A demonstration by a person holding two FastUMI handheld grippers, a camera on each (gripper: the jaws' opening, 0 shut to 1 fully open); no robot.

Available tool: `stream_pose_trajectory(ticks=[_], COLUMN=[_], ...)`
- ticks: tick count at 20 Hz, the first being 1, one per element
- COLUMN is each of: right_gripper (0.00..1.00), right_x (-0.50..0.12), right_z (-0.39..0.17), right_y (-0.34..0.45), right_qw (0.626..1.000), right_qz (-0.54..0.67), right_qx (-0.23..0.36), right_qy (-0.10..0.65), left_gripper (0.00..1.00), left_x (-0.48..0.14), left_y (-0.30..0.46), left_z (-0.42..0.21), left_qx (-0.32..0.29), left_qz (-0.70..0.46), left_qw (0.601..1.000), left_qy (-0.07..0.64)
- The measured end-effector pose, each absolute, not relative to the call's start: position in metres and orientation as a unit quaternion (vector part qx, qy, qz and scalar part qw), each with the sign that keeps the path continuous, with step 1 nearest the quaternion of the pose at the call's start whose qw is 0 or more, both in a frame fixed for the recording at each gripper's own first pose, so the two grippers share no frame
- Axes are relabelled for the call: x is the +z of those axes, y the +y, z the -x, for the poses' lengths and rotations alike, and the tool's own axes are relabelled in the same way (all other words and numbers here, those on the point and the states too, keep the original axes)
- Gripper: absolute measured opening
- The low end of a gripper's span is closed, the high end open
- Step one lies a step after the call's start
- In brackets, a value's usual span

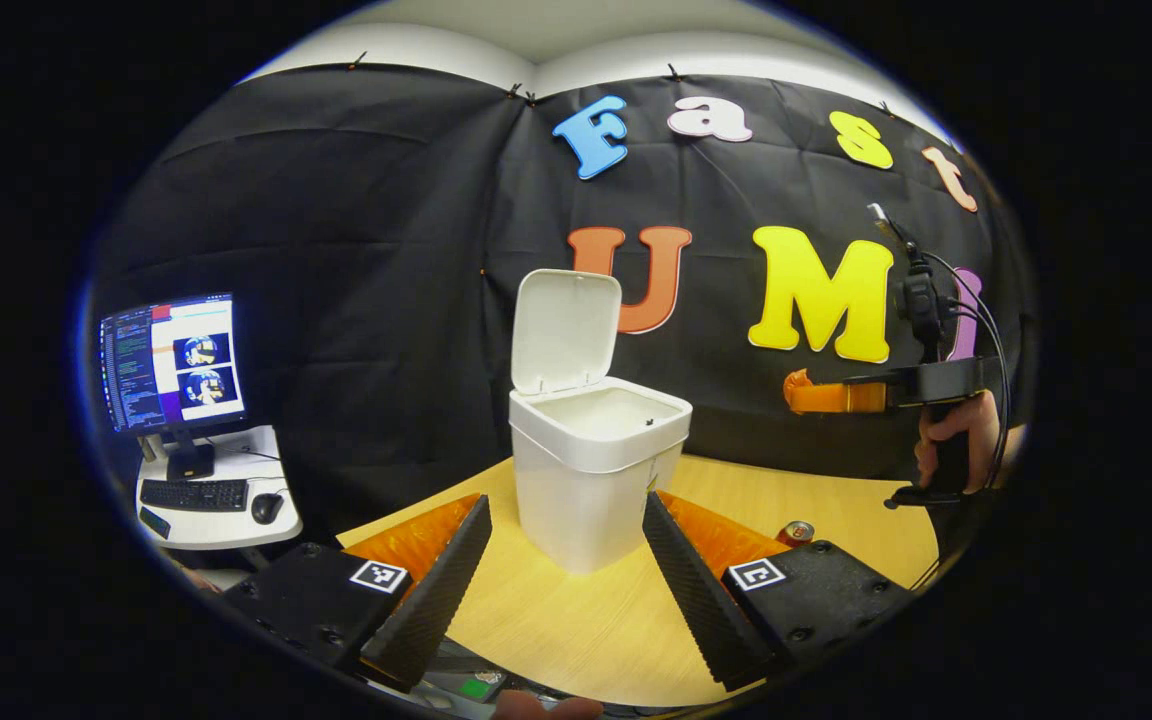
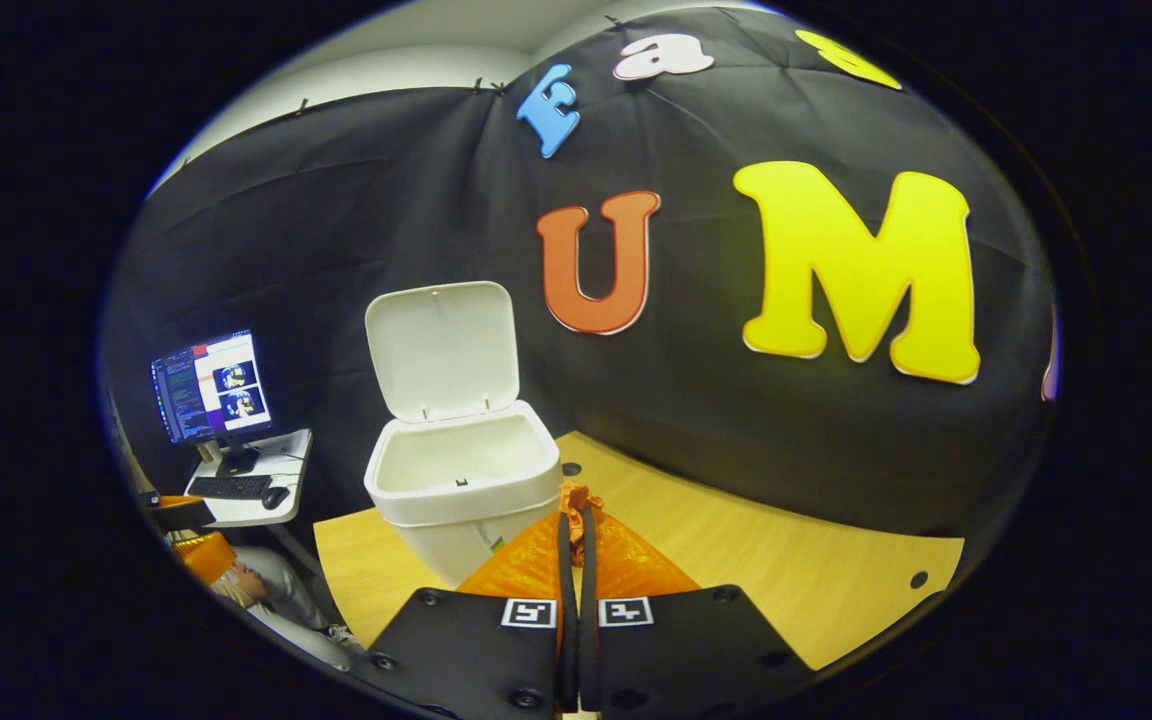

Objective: Press the lid of the desktop garbage bin to open it, pick up the crumpled paper on the desktop and throw it into the bin, then pick up the pop can on the desktop and drop it into the bin, and finally close the garbage bin lid.

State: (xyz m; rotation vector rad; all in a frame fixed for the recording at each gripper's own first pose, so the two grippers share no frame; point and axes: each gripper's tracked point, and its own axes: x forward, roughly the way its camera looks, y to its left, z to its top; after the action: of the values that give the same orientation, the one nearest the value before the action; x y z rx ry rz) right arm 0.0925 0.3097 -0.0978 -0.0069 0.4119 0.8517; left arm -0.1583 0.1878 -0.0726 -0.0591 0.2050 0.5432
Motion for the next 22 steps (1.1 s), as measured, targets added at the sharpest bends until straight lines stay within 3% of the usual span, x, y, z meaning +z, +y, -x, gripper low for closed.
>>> stream_pose_trajectory(ticks=[9,15,17,18,21,22], right_gripper=[0.01,0.02,0.06,0.14,0.23,0.35], right_x=[-0.099,-0.122,-0.127,-0.131,-0.134,-0.132], right_z=[-0.088,-0.093,-0.097,-0.098,-0.099,-0.100], right_y=[0.453,0.496,0.505,0.506,0.510,0.509], right_qw=[0.866,0.862,0.864,0.866,0.865,0.865], right_qz=[0.010,0.026,0.034,0.036,0.032,0.028], right_qx=[0.461,0.461,0.458,0.455,0.454,0.454], right_qy=[0.195,0.210,0.207,0.205,0.211,0.211], left_gripper=[1.00,1.00,1.00,1.00,1.00,1.00], left_x=[-0.073,-0.076,-0.077,-0.078,-0.078,-0.077], left_y=[0.230,0.241,0.242,0.244,0.251,0.250], left_z=[0.216,0.228,0.231,0.233,0.237,0.235], left_qx=[0.330,0.351,0.353,0.353,0.351,0.348], left_qz=[0.049,0.054,0.051,0.049,0.043,0.039], left_qw=[0.937,0.928,0.927,0.927,0.928,0.929], left_qy=[0.105,0.113,0.116,0.118,0.121,0.120])
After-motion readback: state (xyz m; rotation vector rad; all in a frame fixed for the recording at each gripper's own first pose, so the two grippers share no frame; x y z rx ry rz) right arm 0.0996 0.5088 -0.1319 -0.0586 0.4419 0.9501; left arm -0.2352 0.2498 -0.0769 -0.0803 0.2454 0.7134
